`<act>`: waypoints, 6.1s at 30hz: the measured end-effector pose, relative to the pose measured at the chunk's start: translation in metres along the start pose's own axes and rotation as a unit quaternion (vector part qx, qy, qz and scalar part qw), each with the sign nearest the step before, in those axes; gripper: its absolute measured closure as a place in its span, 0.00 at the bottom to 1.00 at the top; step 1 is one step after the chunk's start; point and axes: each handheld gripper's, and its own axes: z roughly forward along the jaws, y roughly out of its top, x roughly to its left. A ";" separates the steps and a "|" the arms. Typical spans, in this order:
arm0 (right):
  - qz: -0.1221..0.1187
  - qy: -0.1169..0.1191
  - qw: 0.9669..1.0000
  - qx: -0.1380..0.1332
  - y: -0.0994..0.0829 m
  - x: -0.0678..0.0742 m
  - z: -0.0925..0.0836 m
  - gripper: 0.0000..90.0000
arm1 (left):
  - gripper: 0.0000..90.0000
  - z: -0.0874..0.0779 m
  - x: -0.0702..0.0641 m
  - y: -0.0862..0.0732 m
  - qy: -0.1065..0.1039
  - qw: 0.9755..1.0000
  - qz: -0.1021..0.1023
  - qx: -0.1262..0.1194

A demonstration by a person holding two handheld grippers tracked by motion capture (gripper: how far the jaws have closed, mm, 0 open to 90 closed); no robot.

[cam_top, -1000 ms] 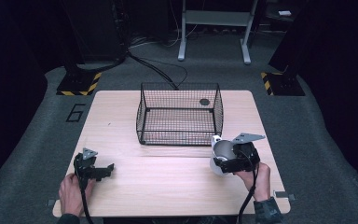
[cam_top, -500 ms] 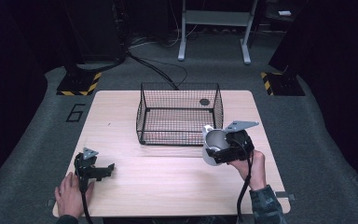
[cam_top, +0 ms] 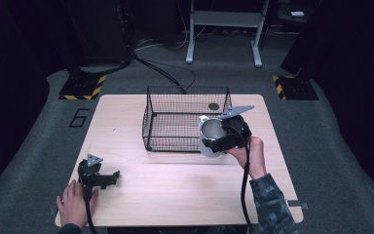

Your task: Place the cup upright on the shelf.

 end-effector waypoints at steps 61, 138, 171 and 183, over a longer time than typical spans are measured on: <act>0.032 -0.034 0.997 0.061 0.070 -0.053 0.136 0.07 | 0.00 0.000 -0.003 0.000 0.002 1.000 -0.009 0.002; 0.040 -0.014 0.990 0.135 0.046 -0.061 0.202 0.06 | 0.00 0.000 -0.003 0.000 0.002 1.000 -0.009 0.002; 0.032 0.006 0.998 0.051 0.049 -0.044 0.117 0.00 | 0.00 0.000 -0.002 0.000 0.002 1.000 -0.006 0.004; -0.007 -0.001 1.000 0.018 0.031 -0.019 0.066 0.00 | 0.00 0.001 -0.003 0.000 0.004 1.000 -0.007 0.000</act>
